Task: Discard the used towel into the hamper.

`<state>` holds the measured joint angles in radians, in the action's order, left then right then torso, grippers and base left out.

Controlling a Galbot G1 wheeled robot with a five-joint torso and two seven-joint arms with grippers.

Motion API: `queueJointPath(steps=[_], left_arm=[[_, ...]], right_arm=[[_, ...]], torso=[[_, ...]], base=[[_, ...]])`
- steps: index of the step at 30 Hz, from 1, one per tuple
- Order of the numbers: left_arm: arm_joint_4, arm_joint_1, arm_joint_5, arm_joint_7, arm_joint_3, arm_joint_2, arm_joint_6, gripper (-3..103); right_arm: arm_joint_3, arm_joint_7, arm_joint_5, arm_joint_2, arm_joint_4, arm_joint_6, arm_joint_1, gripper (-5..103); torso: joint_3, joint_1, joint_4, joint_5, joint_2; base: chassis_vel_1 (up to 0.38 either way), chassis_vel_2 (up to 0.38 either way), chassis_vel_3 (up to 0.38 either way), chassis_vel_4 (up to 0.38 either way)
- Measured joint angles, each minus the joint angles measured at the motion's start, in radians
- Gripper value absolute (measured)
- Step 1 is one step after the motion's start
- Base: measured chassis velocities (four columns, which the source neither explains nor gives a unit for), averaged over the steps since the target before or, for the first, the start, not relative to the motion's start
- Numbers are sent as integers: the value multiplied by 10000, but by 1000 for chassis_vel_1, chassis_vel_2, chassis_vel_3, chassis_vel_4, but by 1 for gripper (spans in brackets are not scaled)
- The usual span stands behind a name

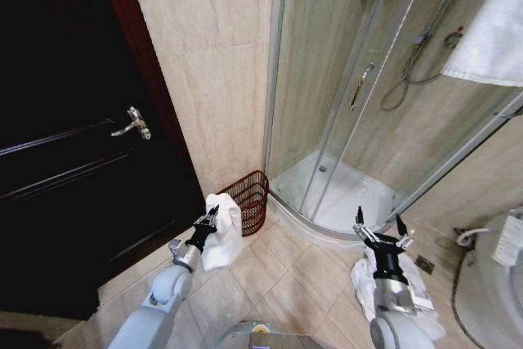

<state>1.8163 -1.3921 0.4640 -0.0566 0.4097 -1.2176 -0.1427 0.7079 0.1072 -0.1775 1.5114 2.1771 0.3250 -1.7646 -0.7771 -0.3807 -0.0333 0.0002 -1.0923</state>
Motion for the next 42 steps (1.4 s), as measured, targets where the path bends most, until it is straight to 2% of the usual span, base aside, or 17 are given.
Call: queueJointPath(steps=[1, 3, 4, 8, 25, 37, 42], left_arm=[[0, 0, 0, 0, 0, 0, 0, 1], [-113, 238, -348, 357, -137, -144, -614, 1], [-119, 293, -485, 434, -160, -194, -685, 1], [-30, 295, -544, 517, -207, -306, -638, 1], [46, 352, -388, 599, -217, -573, -439, 1], [-414, 927, -176, 694, -587, -647, -365, 1], [-821, 1350, -14, 643, -800, -560, -120, 1]], right_arm=[[0, 0, 0, 0, 0, 0, 0, 100], [14, 43, 0, 116, 16, 153, -104, 100], [20, 58, 1, 164, -7, 277, -146, 100], [30, 94, -14, 250, -47, 496, -301, 100], [55, 213, -19, 255, -145, 522, -367, 100], [67, 211, 221, 258, -414, 841, -316, 100], [49, 205, 406, 304, -551, 1028, -276, 100]], torso=[[0, 0, 0, 0, 0], [0, 0, 2, -3, 0], [0, -1, 2, -3, 0], [-1, -1, 1, -2, 0], [-1, -1, -1, -2, 1], [-1, -1, 1, -3, 2], [-1, -1, -1, -4, 2]], base=[[0, 0, 0, 0], [0, 0, 0, 0], [0, 0, 0, 0], [0, 0, 0, 0], [-40, -37, 44, 47], [-82, -79, 62, 65], [44, 51, -21, -37]])
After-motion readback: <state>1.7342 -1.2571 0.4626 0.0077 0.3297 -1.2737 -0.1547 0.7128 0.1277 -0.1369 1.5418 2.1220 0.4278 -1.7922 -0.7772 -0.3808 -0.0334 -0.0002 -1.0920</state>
